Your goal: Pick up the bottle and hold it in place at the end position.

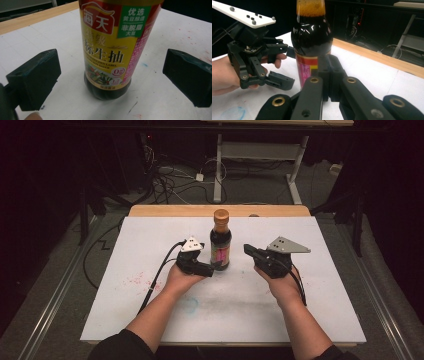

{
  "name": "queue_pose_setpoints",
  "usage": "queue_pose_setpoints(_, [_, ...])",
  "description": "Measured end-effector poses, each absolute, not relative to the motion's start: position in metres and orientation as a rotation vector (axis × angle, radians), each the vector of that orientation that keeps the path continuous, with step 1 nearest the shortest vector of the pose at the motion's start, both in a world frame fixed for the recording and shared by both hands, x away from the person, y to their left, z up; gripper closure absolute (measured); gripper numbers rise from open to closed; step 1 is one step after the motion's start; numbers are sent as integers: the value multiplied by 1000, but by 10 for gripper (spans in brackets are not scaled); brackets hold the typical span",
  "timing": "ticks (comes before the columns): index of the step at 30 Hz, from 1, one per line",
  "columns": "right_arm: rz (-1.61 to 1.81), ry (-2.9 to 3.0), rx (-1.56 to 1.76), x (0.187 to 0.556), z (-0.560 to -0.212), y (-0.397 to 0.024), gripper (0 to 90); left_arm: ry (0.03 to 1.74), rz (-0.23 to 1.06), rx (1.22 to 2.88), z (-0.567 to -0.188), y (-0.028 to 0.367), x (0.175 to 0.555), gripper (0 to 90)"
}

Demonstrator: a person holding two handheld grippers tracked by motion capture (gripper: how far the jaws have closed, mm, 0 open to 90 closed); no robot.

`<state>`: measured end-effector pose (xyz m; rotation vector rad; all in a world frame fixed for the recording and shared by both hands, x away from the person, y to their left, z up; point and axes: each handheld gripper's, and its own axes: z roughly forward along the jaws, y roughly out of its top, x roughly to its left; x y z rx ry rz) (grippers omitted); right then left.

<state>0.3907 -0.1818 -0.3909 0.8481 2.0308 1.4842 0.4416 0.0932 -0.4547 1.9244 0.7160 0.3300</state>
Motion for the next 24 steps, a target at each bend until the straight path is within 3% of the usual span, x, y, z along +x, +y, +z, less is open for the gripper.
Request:
queue_pose_setpoints(19, [1496,2031,867,406,-370,-178,900,715,309,1903,-452,79,463,30])
queue_pose_setpoints(24, [1493,2049,860,409,-368,-175,900,682,329,1909,-450,73,464,93])
